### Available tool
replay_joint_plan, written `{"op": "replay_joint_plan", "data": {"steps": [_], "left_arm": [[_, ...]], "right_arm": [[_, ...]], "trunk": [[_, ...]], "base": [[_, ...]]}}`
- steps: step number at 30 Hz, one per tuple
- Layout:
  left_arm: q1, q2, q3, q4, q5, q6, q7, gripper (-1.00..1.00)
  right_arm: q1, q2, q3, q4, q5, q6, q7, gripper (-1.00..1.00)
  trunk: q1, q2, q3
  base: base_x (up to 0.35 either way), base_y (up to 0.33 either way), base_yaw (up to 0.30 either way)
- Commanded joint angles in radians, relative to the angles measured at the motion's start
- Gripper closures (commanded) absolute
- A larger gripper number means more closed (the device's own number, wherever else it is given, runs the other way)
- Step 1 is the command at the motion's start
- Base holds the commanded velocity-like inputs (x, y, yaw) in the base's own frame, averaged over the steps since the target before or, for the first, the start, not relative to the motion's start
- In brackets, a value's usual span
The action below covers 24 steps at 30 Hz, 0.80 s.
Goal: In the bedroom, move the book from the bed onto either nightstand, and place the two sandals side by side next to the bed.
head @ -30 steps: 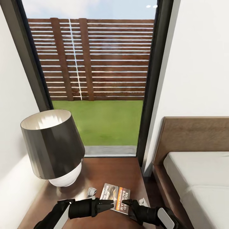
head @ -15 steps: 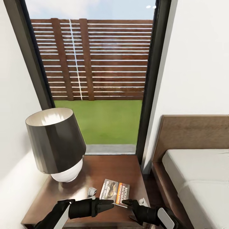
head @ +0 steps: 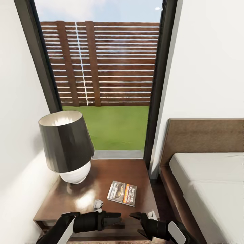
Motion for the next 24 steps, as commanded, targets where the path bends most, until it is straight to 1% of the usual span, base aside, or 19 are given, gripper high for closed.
{"op": "replay_joint_plan", "data": {"steps": [1,9,24], "left_arm": [[-0.001,0.001,-0.004,0.000,0.009,0.010,0.000,-1.00],[-0.001,0.001,-0.004,0.000,0.009,0.010,0.000,-1.00],[-0.001,0.001,-0.006,0.000,0.009,0.010,0.000,-1.00]], "right_arm": [[0.000,0.000,0.002,0.000,0.000,0.002,0.002,-1.00],[-0.001,0.000,0.002,0.000,0.000,0.002,0.002,-1.00],[-0.001,0.000,0.002,0.000,0.000,0.002,0.003,-1.00]], "trunk": [[0.000,0.000,-0.001],[0.000,0.000,-0.001],[-0.058,0.105,0.046]], "base": [[-0.091,0.000,0.000],[-0.024,0.000,0.000],[0.000,0.000,0.000]]}}
